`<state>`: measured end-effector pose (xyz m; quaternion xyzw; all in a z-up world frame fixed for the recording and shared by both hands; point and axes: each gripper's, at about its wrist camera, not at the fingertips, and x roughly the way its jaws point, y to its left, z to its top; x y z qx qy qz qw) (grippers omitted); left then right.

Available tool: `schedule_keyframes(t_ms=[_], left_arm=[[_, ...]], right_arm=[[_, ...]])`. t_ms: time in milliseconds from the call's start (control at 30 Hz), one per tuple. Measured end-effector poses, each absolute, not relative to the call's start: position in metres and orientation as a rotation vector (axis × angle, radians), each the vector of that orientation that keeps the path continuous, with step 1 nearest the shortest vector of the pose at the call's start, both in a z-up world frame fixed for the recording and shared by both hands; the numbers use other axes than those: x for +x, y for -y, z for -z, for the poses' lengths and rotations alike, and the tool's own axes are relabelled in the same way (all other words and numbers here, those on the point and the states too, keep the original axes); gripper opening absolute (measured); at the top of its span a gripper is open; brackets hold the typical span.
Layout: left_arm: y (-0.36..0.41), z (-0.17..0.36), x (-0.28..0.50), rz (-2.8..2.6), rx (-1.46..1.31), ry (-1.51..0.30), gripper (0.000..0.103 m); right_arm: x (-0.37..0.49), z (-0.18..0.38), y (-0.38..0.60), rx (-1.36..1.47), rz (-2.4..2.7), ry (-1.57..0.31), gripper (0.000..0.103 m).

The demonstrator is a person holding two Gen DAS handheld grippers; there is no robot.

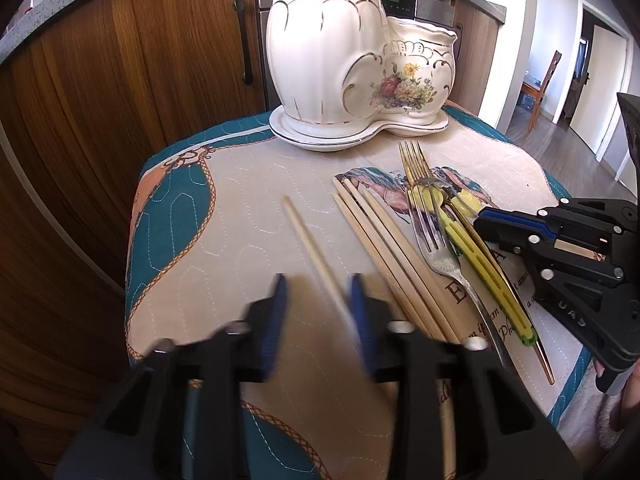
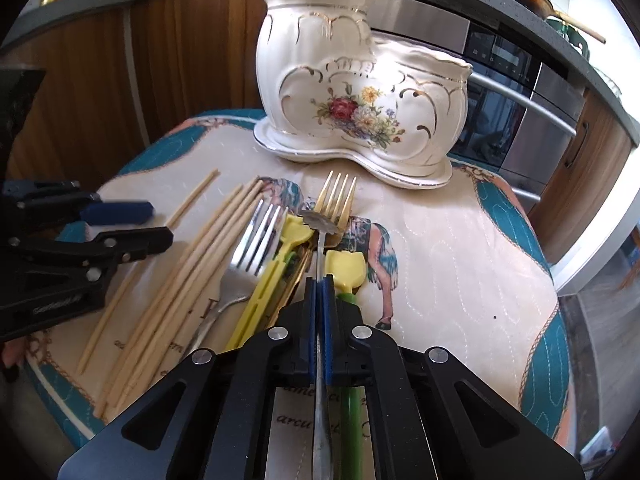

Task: Organize utensils
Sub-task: 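Grasp a silver spoon with the right tool while the left tool grasps a wooden chopstick, then lift the chopstick with the left tool while the right tool carries the spoon toward the holder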

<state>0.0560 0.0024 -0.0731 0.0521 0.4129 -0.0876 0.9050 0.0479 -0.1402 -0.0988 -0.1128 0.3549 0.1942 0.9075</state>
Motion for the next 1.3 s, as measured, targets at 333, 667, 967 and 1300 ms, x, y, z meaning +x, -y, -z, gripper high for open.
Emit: schedule_keyframes(t_ms=[333,667,967,1300], left_arm=[[-0.012,0.068,0.052,0.197,0.045,-0.814,0.005],[-0.020,0.022,0.029,0.261,-0.065,-0.592,0.005],[-0.021,-0.057,0.048,0.379,-0.146,-0.429,0.005],[-0.016,-0.106,0.140,0.420,-0.229,-0.344,0.005]], right_arm=[[0.034,0.069,0.159,-0.103,-0.489,-0.598,0.004],[0.026,0.038,0.193,0.089,-0.529,-0.443,0.004],[0.059,-0.004,0.203,0.202,-0.556,-0.377,0.004],[0.140,-0.055,0.215,0.351,-0.570,-0.258,0.004]])
